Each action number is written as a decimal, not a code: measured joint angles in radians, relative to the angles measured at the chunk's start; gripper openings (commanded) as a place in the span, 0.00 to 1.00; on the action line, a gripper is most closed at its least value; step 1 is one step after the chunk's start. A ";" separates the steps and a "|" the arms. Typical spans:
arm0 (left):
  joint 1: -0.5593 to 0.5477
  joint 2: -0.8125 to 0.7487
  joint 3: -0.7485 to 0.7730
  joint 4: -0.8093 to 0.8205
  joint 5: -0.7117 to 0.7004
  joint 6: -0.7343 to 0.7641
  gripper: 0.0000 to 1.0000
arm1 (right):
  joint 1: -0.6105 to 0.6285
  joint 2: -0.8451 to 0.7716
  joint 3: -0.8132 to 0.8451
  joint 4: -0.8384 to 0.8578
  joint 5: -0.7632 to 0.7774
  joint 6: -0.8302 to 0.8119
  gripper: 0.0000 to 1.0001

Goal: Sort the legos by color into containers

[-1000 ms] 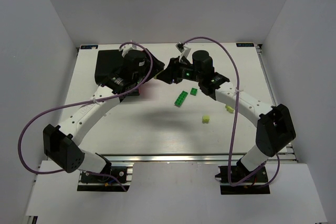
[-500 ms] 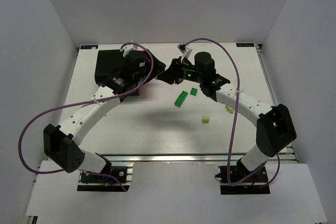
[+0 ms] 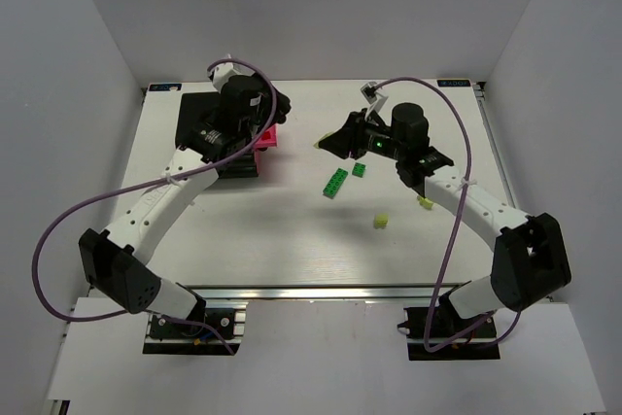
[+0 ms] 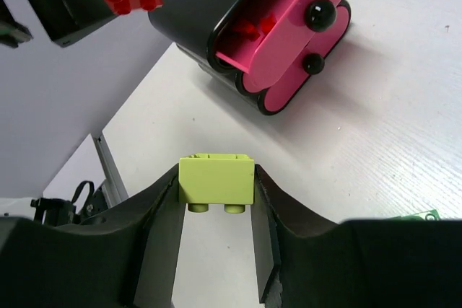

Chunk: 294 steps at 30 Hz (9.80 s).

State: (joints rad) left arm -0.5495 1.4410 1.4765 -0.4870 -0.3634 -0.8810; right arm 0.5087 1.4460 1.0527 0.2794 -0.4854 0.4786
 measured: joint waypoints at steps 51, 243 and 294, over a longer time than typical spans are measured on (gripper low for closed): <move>0.057 0.613 0.614 -0.509 -0.258 -0.206 0.82 | -0.185 -0.407 -0.283 -0.074 -0.127 -0.066 0.00; 0.161 0.565 0.503 -0.175 0.212 0.513 0.53 | -0.313 -0.392 -0.299 -0.066 -0.229 -0.037 0.00; 0.175 0.592 0.461 -0.162 0.227 0.500 0.54 | -0.341 -0.390 -0.299 -0.066 -0.242 -0.037 0.00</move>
State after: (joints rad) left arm -0.3748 2.0331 1.9373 -0.6491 -0.1360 -0.3813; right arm 0.1673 1.0557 0.7536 0.2131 -0.7273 0.4419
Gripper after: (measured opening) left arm 0.536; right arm 0.430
